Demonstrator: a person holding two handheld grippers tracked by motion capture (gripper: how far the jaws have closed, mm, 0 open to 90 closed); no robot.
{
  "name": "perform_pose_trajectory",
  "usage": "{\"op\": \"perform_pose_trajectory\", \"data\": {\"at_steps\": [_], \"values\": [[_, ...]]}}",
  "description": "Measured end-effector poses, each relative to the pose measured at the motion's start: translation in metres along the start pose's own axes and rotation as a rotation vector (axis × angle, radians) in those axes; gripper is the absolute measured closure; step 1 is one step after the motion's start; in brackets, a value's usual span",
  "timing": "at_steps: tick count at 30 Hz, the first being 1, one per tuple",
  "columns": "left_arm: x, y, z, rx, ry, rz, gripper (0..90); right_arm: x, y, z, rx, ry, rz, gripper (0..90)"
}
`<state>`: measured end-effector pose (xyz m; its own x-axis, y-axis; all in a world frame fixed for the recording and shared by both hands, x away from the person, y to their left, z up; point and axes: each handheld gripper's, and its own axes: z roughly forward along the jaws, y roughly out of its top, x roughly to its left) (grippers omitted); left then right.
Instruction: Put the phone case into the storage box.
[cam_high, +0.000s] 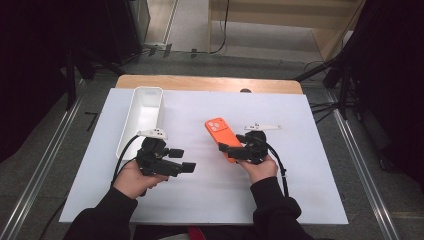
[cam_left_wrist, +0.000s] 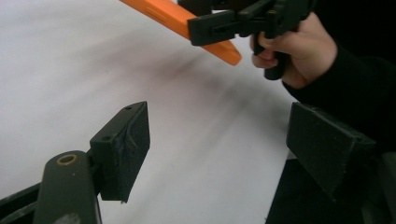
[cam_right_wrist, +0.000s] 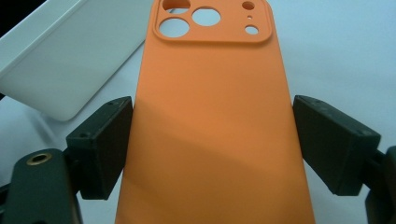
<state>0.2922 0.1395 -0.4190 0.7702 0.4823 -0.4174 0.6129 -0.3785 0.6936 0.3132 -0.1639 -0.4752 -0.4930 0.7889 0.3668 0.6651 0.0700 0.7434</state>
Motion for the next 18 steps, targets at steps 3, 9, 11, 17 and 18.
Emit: {"op": "perform_pose_trajectory", "data": {"at_steps": [3,9,11,17,18], "values": [[0.002,0.006,0.002,-0.011,0.005,-0.010,22.0,0.003,0.000,-0.002,-0.008,-0.027,-0.004,14.8],[0.009,0.017,0.006,-0.020,0.011,-0.029,22.0,0.013,-0.005,-0.003,-0.025,-0.060,-0.011,14.7],[0.011,0.020,0.008,-0.021,0.013,-0.040,21.9,0.014,-0.007,-0.003,-0.034,-0.067,-0.007,14.7],[0.015,0.029,0.016,-0.011,0.038,-0.060,22.0,0.018,-0.015,-0.008,-0.069,-0.083,-0.002,14.7],[0.016,0.030,0.017,-0.012,0.041,-0.064,22.0,0.019,-0.017,-0.008,-0.074,-0.082,0.003,14.7]]}}
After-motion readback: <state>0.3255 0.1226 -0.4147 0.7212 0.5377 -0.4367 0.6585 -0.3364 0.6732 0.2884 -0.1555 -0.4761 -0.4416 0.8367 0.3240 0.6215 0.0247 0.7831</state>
